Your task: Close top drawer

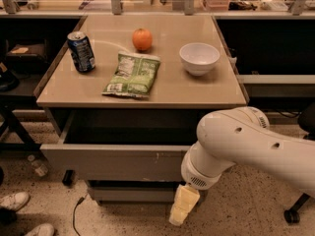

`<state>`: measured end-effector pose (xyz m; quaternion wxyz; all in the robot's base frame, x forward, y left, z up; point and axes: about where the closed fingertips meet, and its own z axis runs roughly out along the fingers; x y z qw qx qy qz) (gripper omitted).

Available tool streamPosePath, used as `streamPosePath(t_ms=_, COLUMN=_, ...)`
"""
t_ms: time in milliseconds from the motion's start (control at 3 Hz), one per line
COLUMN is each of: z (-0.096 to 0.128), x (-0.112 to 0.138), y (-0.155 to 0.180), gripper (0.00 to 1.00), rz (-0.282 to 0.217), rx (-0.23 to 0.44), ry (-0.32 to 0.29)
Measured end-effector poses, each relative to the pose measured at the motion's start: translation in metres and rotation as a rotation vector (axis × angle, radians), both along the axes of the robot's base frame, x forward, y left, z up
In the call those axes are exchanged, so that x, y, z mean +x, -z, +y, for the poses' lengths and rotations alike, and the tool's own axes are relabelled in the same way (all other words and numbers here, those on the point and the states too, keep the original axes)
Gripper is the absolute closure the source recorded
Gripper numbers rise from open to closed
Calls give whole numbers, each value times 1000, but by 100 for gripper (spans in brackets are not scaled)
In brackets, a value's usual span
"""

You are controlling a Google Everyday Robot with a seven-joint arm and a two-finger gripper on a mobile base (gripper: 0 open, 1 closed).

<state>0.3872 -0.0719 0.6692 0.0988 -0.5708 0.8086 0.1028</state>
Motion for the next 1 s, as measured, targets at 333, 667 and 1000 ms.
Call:
streamPosePath(t_ms=333, z=0, x=0, y=0, gripper=18, rz=0, rx=0, ry=0)
streamPosePath(t_ms=667, z=0, x=0, y=0, gripper=41, rz=0, rx=0, ry=0)
streamPosePath(t_ms=1000, z=0, x=0, y=0, gripper=65, rz=0, rx=0, ry=0)
